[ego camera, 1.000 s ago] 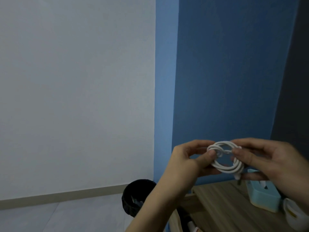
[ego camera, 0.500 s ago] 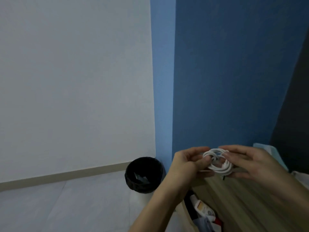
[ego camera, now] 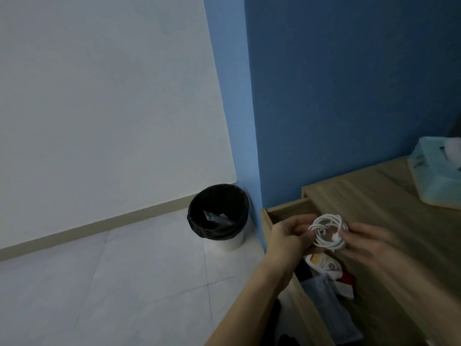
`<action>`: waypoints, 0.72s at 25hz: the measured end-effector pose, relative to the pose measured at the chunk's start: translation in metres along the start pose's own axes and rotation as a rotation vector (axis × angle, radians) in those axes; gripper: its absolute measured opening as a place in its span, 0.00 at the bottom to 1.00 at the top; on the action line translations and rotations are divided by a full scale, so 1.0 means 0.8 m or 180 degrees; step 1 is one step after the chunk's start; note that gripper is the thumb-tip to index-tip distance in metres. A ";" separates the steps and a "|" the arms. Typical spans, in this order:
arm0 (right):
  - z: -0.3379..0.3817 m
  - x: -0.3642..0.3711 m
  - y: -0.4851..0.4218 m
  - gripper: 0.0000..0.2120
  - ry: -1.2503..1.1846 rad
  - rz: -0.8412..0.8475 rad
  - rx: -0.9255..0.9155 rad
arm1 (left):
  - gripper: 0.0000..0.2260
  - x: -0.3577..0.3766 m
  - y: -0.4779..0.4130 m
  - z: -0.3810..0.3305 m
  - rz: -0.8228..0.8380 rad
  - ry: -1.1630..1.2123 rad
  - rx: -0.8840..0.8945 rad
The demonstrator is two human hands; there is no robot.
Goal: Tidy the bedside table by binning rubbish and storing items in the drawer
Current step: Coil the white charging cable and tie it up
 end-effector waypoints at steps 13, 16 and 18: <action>-0.189 -0.050 -0.094 0.08 -0.0188 -0.0767 0.1158 | 0.18 -0.061 -0.085 0.152 -0.0461 -0.3323 0.0205; -0.218 -0.051 -0.088 0.08 -0.0165 -0.0845 0.1396 | 0.20 -0.064 -0.084 0.170 -0.0483 -0.3245 0.0291; -0.234 -0.049 -0.085 0.06 0.0089 -0.0827 0.1456 | 0.20 -0.063 -0.086 0.172 -0.0528 -0.3182 0.0318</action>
Point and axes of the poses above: each hand's wrist, its own y-axis away from the middle knuckle, its own x-axis out of the palm, z = x × y, the point moved 2 cm from there along -y, towards the middle knuckle, and after that the axes turned 2 degrees about z, right-handed, at the moved point
